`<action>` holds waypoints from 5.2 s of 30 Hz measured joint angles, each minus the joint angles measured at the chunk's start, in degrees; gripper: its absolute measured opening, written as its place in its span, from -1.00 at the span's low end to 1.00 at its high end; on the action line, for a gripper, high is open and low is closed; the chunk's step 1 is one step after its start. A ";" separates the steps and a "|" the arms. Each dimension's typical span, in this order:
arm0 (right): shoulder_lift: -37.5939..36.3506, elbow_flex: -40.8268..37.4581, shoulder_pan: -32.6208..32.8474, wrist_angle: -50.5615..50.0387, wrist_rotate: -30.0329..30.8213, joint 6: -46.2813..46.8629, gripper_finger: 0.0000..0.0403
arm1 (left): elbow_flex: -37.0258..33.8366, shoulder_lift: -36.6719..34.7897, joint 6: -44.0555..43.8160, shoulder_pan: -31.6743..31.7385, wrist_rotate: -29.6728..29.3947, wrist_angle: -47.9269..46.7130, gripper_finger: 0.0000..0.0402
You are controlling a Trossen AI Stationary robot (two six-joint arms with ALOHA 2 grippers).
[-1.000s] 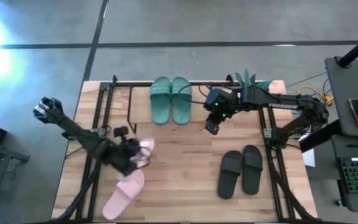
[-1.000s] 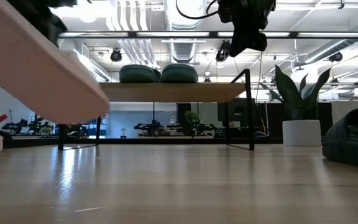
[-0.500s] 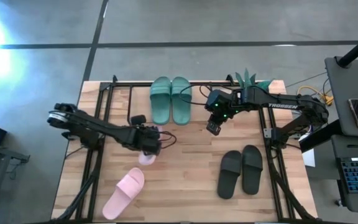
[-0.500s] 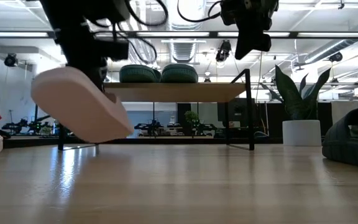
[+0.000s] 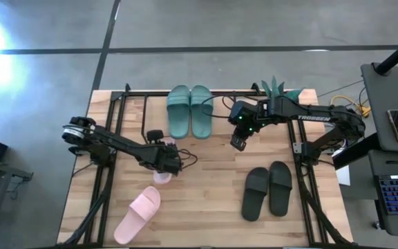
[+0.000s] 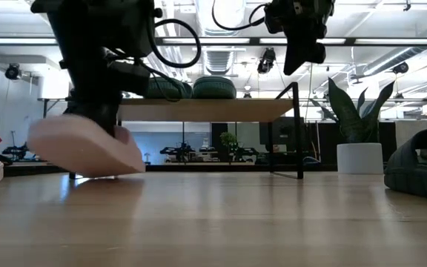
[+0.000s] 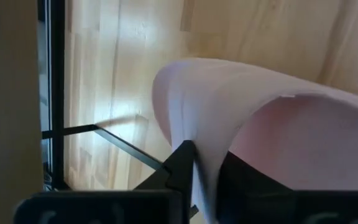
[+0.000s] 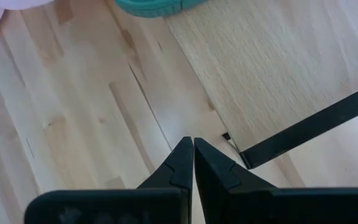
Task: Pick and place slides into the shelf
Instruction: Put the left pink slide under the shelf, then put the pink slide under the shelf
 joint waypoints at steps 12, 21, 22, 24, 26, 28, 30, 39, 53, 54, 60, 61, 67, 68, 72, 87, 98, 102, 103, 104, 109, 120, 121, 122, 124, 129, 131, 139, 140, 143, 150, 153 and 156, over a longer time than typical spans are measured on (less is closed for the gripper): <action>0.00 -1.95 0.00 0.23 0.00 0.50 -0.96 | 1.27 -1.67 0.43 -0.55 6.71 -4.71 -0.48; -0.60 -1.97 0.00 0.24 0.00 0.48 -0.96 | 2.56 -10.31 1.25 -0.67 17.20 -3.93 -0.48; -0.60 -1.97 0.00 0.22 0.00 0.47 -0.96 | 2.52 -11.44 2.53 -0.80 19.49 -4.09 -0.48; -0.61 -1.97 0.00 0.24 0.00 0.42 -0.96 | 2.49 -13.98 5.68 -1.37 23.41 -4.18 -0.48; -0.61 -1.97 0.00 0.24 -0.02 0.42 -0.96 | 2.49 -17.18 8.11 -2.22 26.18 -4.14 -0.48; -0.61 -1.97 -0.02 0.26 -0.02 0.45 -0.96 | 2.49 -20.62 8.82 -2.94 28.29 -4.15 -0.48; -0.62 -1.97 0.00 0.26 -0.03 0.92 -0.96 | 2.45 -23.73 6.65 -3.45 30.82 -4.14 -0.48; -0.66 -1.97 0.22 0.43 -1.98 6.53 -0.96 | -1.06 -33.37 -34.38 -7.29 34.82 -3.14 -0.48; -0.66 -1.97 5.41 0.78 -2.16 25.70 -0.96 | -11.85 -37.11 -69.24 -32.34 15.92 21.18 -0.48; -0.66 -1.97 5.69 0.76 -2.16 27.83 -0.96 | -12.24 -36.89 -72.14 -34.11 12.77 22.31 -0.48; -0.68 -1.97 8.88 0.77 -2.01 35.00 -0.96 | -12.63 -34.10 -74.55 -41.64 8.43 23.38 -0.48; -0.68 -1.97 9.68 0.79 -2.04 35.61 -0.96 | -12.45 -33.37 -71.97 -42.79 8.67 23.30 -0.48; -0.68 -1.97 14.66 0.89 -1.66 39.57 -0.96 | -7.83 -27.99 -48.07 -50.18 11.34 24.21 -0.48; -0.68 -1.97 15.52 0.92 -1.51 40.11 -0.96 | -7.04 -27.09 -46.68 -51.06 12.15 22.84 -0.48; -0.68 -1.97 18.29 1.71 -0.68 41.98 -0.96 | -4.39 -23.51 -46.00 -52.21 21.01 16.71 -0.48; -0.64 -1.97 22.49 1.91 3.13 44.20 -0.96 | 11.66 -3.28 -28.79 -54.97 17.38 -7.34 -0.48; 2.23 -2.06 22.48 1.75 3.08 42.03 -0.96 | 13.74 0.19 -23.39 -55.05 14.36 -8.91 -0.48; 3.08 -2.27 22.48 1.70 3.01 41.41 -0.96 | 13.73 1.56 -22.98 -55.01 11.65 -8.77 -0.48; 3.30 -2.30 22.47 1.68 3.01 41.27 -0.96 | 13.73 2.04 -22.98 -54.99 11.67 -8.73 -0.48; 3.37 -2.30 22.47 1.68 3.01 41.15 -0.96 | 13.73 2.59 -22.98 -54.99 11.67 -8.66 -0.48; 3.45 -2.56 22.47 1.62 2.99 41.16 -0.96 | 13.76 4.22 -22.96 -55.04 13.24 -8.72 -0.48; 3.45 -2.58 22.49 1.62 2.97 41.14 -0.96 | 14.93 3.38 -30.99 -54.64 7.76 -8.62 -0.40; 3.45 -2.58 22.47 1.62 2.98 41.15 -0.96 | 14.93 3.38 -31.82 -54.66 7.28 -8.62 -0.35; 3.45 -2.58 22.47 1.62 2.98 41.15 -0.96 | 14.93 3.38 -32.46 -54.66 7.28 -8.53 -0.30; 3.45 -2.58 22.47 1.64 2.97 41.16 -0.96 | 14.91 3.36 -32.56 -54.66 7.29 -8.54 -0.18; 3.45 -2.58 22.47 1.66 2.97 42.19 -0.96 | 14.56 3.36 -32.31 -54.95 9.50 -8.27 0.04; 3.45 -2.58 22.50 1.68 2.95 42.56 -0.96 | 14.09 3.34 -32.29 -55.44 9.67 -8.19 0.06; 3.45 -2.60 22.63 1.75 2.50 43.34 -0.96 | 13.38 6.32 -30.60 -57.97 9.09 -8.60 0.07; 3.45 -2.58 22.75 1.75 2.51 43.34 -0.96 | 13.38 6.89 -30.59 -58.27 9.09 -8.62 0.07; 3.45 -2.58 22.88 1.82 2.51 43.36 -0.96 | 13.38 8.56 -30.59 -58.62 9.04 -8.70 0.07; 3.45 -2.56 22.86 1.97 2.81 43.36 -0.96 | 12.78 11.87 -30.63 -57.11 4.73 -11.66 0.07; 3.44 -2.56 22.86 2.03 2.97 43.78 -0.96 | 11.81 12.52 -30.63 -55.71 4.44 -12.04 0.07; 3.43 -2.56 22.86 2.07 2.97 43.84 -0.96 | 10.61 13.10 -30.55 -54.57 3.26 -11.57 0.05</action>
